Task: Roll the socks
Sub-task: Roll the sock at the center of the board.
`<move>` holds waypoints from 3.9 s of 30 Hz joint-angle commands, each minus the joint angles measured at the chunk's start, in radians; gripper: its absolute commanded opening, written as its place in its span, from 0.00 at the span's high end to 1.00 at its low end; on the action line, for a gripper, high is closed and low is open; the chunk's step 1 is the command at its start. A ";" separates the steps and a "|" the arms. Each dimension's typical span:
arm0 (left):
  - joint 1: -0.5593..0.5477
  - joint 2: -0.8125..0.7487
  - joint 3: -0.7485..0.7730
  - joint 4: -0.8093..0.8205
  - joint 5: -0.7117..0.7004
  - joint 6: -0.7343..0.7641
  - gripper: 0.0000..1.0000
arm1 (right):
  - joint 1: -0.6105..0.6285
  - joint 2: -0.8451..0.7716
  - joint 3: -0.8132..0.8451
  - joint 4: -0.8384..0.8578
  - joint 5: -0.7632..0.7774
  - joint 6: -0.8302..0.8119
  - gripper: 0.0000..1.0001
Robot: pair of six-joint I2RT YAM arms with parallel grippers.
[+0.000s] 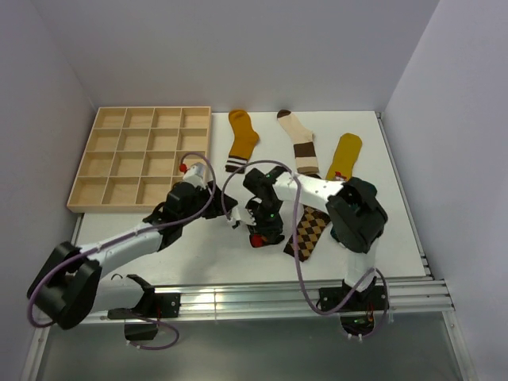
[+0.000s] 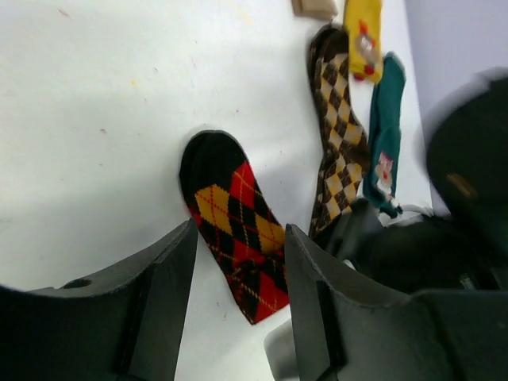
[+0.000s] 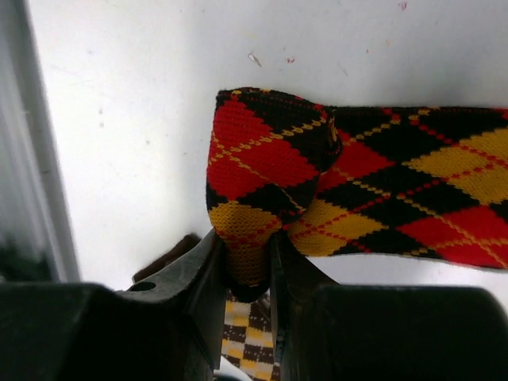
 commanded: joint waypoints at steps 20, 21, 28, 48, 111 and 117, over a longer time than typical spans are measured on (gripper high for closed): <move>-0.302 0.038 -0.059 0.219 -0.156 0.385 0.43 | -0.164 0.545 0.512 -0.511 -0.245 -0.048 0.80; -0.319 0.064 -0.045 0.227 -0.141 0.396 0.43 | -0.167 0.547 0.514 -0.508 -0.245 -0.048 0.80; -0.327 0.247 0.048 0.273 -0.041 0.451 0.41 | -0.176 0.551 0.515 -0.486 -0.251 -0.011 0.79; -0.314 0.393 0.049 0.365 0.077 0.371 0.72 | -0.204 0.519 0.462 -0.299 -0.190 0.157 0.72; -0.179 0.597 -0.011 0.158 0.090 0.049 1.00 | 0.022 -0.435 -0.663 0.957 0.155 -0.056 0.30; -0.181 0.589 -0.001 0.167 0.174 0.069 1.00 | 0.045 -0.303 -0.578 0.919 0.226 -0.056 0.53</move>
